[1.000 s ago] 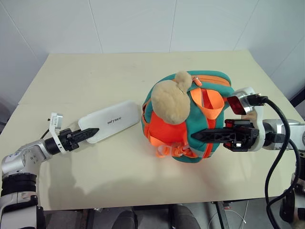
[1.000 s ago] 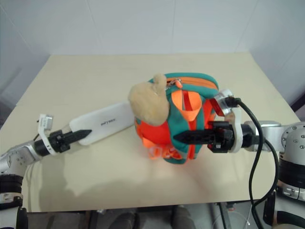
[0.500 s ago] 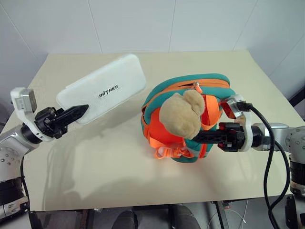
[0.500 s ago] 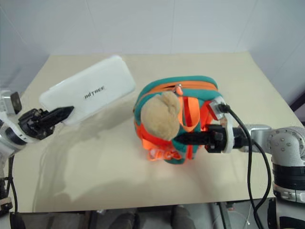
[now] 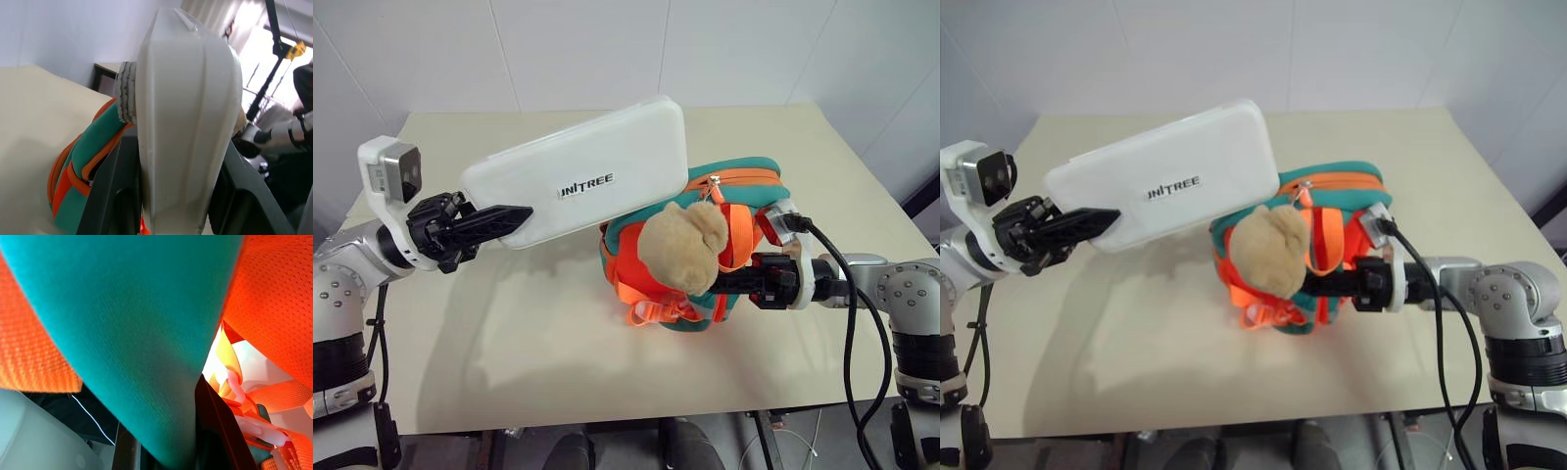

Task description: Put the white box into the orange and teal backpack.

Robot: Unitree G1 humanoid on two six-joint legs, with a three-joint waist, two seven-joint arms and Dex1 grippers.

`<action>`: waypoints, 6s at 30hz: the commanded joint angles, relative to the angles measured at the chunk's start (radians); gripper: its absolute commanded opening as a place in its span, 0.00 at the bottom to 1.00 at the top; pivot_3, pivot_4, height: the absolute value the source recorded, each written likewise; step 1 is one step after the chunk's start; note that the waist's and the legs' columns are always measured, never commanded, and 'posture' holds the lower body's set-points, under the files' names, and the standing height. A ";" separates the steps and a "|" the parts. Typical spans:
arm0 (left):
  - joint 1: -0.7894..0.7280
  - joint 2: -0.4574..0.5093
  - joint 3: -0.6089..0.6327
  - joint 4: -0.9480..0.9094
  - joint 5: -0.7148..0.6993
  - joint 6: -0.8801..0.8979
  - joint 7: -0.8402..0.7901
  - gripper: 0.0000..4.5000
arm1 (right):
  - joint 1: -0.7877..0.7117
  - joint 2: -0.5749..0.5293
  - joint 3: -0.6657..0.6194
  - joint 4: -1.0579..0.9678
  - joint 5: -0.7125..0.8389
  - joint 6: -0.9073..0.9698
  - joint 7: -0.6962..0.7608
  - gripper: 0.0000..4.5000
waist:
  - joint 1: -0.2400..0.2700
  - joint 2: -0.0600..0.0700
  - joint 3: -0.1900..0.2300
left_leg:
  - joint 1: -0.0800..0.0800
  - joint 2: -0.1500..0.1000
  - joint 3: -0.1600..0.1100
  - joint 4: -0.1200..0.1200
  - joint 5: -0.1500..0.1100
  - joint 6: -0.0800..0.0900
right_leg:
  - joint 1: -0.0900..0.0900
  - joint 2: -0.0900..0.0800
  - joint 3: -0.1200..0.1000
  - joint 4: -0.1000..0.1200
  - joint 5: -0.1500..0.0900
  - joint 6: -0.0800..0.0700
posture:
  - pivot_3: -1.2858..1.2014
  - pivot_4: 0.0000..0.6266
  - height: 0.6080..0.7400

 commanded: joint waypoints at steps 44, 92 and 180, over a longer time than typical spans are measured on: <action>-0.552 -0.406 -0.562 0.345 0.697 -0.421 -0.119 0.28 | 0.005 0.077 -0.041 -0.061 0.021 -0.023 -0.064 0.14 | 0.029 0.000 0.000 | -0.002 0.001 -0.001 0.004 -0.002 0.003 | 0.001 0.004 0.001 0.000 0.001 0.001 | 0.52 0.24 1.00; -0.325 -0.247 -0.425 -0.166 0.346 -0.230 -0.096 0.87 | -0.009 0.117 0.017 -0.010 -0.042 -0.087 -0.021 0.13 | 0.022 0.000 0.000 | 0.000 0.003 -0.001 0.004 -0.002 0.003 | 0.001 0.006 0.003 0.001 0.001 0.000 | 0.52 0.24 1.00; 0.062 -0.105 -0.295 0.097 0.576 -0.509 -0.031 0.75 | 0.104 0.042 -0.129 -0.201 0.041 -0.174 -0.099 0.65 | 0.041 -0.001 -0.001 | 0.001 0.004 0.000 0.002 -0.002 0.003 | 0.002 0.005 0.003 -0.002 0.003 -0.001 | 0.52 0.24 1.00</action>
